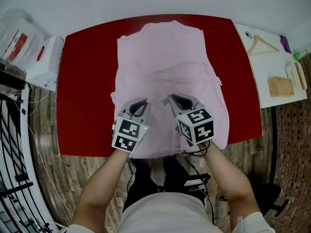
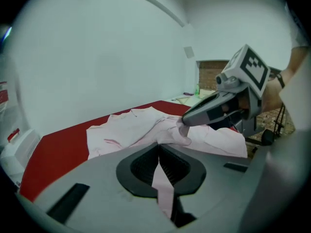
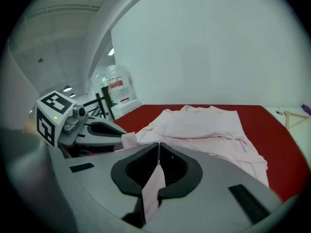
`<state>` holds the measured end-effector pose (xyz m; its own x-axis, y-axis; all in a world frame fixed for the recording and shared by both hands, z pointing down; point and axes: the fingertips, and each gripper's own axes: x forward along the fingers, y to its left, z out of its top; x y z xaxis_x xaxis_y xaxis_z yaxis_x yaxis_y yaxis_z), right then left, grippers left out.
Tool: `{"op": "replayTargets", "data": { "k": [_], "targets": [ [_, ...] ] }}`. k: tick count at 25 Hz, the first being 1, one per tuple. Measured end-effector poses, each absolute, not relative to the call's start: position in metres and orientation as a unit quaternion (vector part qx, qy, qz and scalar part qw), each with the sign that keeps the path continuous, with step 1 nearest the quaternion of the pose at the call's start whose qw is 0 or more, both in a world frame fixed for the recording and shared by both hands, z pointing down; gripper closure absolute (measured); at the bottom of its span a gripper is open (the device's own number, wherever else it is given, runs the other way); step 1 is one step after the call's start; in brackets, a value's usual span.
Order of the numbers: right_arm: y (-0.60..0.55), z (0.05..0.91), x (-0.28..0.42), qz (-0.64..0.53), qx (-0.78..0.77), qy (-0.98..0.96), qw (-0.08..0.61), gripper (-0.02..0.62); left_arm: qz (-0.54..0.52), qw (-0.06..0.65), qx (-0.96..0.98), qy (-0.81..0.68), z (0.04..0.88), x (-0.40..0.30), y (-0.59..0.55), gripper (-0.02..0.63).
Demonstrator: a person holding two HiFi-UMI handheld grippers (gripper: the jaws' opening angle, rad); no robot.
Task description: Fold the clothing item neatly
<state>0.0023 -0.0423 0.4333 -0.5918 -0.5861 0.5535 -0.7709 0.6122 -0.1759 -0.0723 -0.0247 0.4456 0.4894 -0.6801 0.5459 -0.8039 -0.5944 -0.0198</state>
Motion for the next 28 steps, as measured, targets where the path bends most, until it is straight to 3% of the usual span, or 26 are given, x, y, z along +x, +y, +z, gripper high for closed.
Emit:
{"op": "replayTargets", "data": {
  "k": [14,28],
  "targets": [
    [-0.099,0.466,0.113,0.215,0.452,-0.827,0.255,0.569,0.304,0.102,0.871,-0.371,0.452,0.031,-0.083,0.595],
    [-0.146,0.535,0.194,0.227,0.488,-0.775,0.331,0.569,0.381,0.158,0.867,-0.280,0.527,0.078,-0.070,0.594]
  ]
}}
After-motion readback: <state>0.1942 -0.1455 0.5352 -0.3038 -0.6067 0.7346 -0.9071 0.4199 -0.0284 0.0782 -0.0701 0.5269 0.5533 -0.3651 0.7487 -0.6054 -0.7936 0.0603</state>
